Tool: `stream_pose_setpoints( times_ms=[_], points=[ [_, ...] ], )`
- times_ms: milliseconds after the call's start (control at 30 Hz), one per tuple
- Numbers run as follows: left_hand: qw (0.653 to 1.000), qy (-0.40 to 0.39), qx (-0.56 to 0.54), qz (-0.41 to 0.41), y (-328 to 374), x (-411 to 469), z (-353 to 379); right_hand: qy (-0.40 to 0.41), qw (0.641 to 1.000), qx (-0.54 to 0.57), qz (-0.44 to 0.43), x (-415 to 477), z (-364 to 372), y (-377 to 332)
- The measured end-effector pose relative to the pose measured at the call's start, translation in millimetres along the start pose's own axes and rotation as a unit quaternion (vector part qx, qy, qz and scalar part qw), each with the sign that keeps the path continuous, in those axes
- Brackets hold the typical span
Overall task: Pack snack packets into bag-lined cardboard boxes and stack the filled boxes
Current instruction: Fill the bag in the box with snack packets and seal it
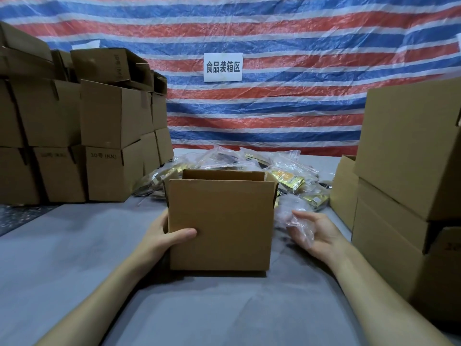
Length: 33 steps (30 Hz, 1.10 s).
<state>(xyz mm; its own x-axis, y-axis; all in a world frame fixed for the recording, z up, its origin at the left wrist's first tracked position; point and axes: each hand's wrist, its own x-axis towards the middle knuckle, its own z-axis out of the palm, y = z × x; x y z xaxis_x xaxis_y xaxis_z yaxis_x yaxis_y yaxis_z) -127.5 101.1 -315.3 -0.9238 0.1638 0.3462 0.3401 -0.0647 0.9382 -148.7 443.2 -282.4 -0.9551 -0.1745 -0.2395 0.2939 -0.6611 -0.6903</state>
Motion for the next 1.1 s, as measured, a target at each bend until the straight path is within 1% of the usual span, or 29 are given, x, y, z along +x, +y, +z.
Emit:
stream_pose_setpoints(
  times_ms=[67,133,200,267,333,400,433,500,567,633,700,800,900,1000,1067,1100],
  points=[
    [1.000,0.003,0.000,-0.003,1,0,0,-0.004,1.000,0.001,-0.007,3,0,1],
    [1.000,0.000,0.000,-0.006,0,0,-1,0.005,0.999,0.007,-0.038,4,3,0],
    [1.000,-0.006,-0.003,-0.007,0,0,-1,0.049,0.994,-0.030,-0.098,6,8,0],
    [1.000,-0.006,-0.005,-0.008,0,0,-1,0.127,0.972,-0.103,-0.169,10,16,3],
    [1.000,-0.007,-0.009,-0.010,1,1,0,0.204,0.935,-0.164,-0.239,11,28,8],
    [1.000,-0.017,-0.015,-0.016,1,1,-1,0.238,0.881,-0.278,-0.299,8,43,9],
    [0.999,-0.026,-0.019,-0.019,1,1,-1,0.238,0.848,-0.345,-0.324,7,50,7],
    [0.998,-0.040,-0.028,-0.026,2,1,-2,0.234,0.793,-0.433,-0.358,3,66,-5],
    [0.998,-0.046,-0.036,-0.031,3,2,-2,0.239,0.746,-0.499,-0.372,-5,87,-23],
    [0.998,-0.046,-0.038,-0.032,4,2,-2,0.232,0.706,-0.553,-0.377,-12,108,-43],
    [0.998,-0.044,-0.040,-0.032,6,2,-1,0.225,0.674,-0.585,-0.391,-21,127,-62],
    [0.997,-0.047,-0.049,-0.036,8,1,0,0.222,0.617,-0.627,-0.421,-35,153,-88],
    [0.996,-0.048,-0.056,-0.041,9,0,0,0.222,0.569,-0.655,-0.445,-51,179,-111],
    [0.996,-0.051,-0.058,-0.040,10,0,0,0.233,0.509,-0.683,-0.469,-70,202,-130],
    [0.996,-0.055,-0.063,-0.042,10,0,1,0.241,0.483,-0.682,-0.493,-82,217,-140],
    [0.995,-0.058,-0.068,-0.041,10,0,1,0.244,0.480,-0.675,-0.505,-88,224,-144]
  ],
)
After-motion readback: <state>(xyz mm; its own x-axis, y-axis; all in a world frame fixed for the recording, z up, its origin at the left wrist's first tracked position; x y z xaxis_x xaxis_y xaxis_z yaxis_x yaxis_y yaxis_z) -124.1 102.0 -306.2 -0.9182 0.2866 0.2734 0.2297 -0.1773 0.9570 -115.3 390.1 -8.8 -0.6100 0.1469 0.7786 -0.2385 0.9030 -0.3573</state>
